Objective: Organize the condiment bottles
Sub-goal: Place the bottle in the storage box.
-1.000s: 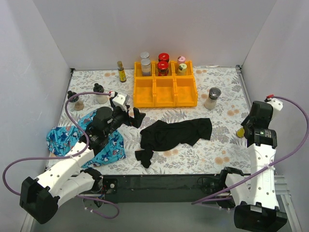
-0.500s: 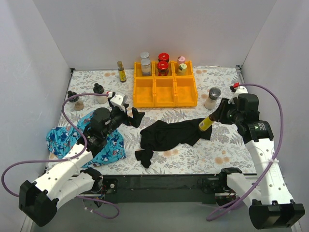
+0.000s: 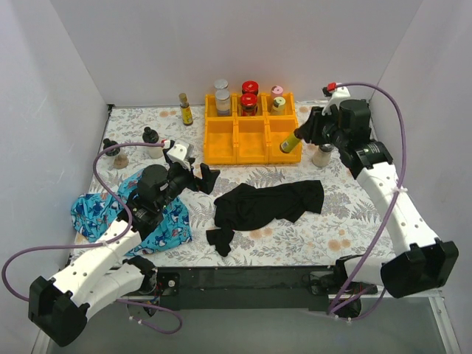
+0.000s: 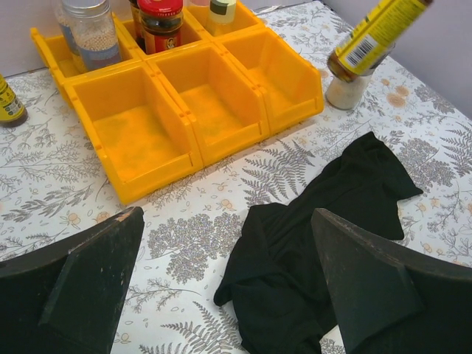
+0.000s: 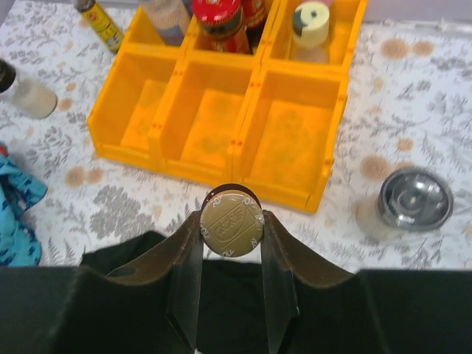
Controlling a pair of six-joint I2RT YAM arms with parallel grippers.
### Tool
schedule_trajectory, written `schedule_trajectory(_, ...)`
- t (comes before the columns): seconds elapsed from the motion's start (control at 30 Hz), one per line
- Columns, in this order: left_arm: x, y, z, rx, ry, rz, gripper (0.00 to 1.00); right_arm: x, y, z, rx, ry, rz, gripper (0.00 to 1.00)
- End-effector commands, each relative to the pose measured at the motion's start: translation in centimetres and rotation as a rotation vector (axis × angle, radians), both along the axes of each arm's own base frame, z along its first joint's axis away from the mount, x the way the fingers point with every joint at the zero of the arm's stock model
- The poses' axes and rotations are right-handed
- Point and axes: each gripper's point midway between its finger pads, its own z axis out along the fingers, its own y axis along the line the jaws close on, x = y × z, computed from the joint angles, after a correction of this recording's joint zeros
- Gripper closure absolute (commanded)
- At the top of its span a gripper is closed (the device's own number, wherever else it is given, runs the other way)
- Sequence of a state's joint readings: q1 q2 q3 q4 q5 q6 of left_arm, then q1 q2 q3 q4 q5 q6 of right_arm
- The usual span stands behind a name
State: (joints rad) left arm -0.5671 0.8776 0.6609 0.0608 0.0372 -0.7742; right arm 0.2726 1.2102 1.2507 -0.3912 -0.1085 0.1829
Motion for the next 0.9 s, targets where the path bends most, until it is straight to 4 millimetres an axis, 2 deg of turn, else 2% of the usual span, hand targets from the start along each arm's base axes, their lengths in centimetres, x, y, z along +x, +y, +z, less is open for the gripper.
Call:
schedule_trajectory(0.0,-0.3,0.4,1.6,-0.014,-0.052,0.011,0.02,5.9,0.2,6.9,-0.009,-0.296,-0.041,0.99)
schedule_trajectory(0.07,-0.4,0.4,1.6,-0.015,-0.054,0.006,0.02,7.2,0.4,7.4,-0.014,-0.315,-0.050,0.99)
schedule_trajectory(0.2,-0.4,0.6,2.1,-0.016,-0.068,0.017,0.02,11.1,1.7,5.6,-0.037,-0.297,-0.033,0.99)
schedule_trajectory(0.4,-0.7,0.9,2.6,-0.022,-0.088,0.018,0.02,15.0,2.5,2.8,-0.102,-0.274,-0.039,0.99)
schedule_trajectory(0.47,-0.7,0.9,2.9,-0.024,-0.094,0.018,0.02,15.8,2.6,2.2,-0.108,-0.267,-0.045,0.99)
schedule_trajectory(0.6,-0.8,0.9,3.0,-0.027,-0.098,0.018,0.02,17.4,2.8,-0.9,-0.142,-0.226,-0.056,0.99)
schedule_trajectory(0.67,-0.8,1.0,3.0,-0.027,-0.098,0.018,0.02,18.1,2.8,-1.0,-0.151,-0.244,-0.064,0.99)
schedule_trajectory(0.7,-0.8,1.0,2.9,-0.025,-0.095,0.018,0.02,18.6,2.8,-1.8,-0.161,-0.234,-0.067,0.99)
schedule_trajectory(0.87,-0.7,0.9,3.0,-0.023,-0.098,0.018,0.02,19.6,3.2,-3.5,-0.164,-0.227,-0.066,0.99)
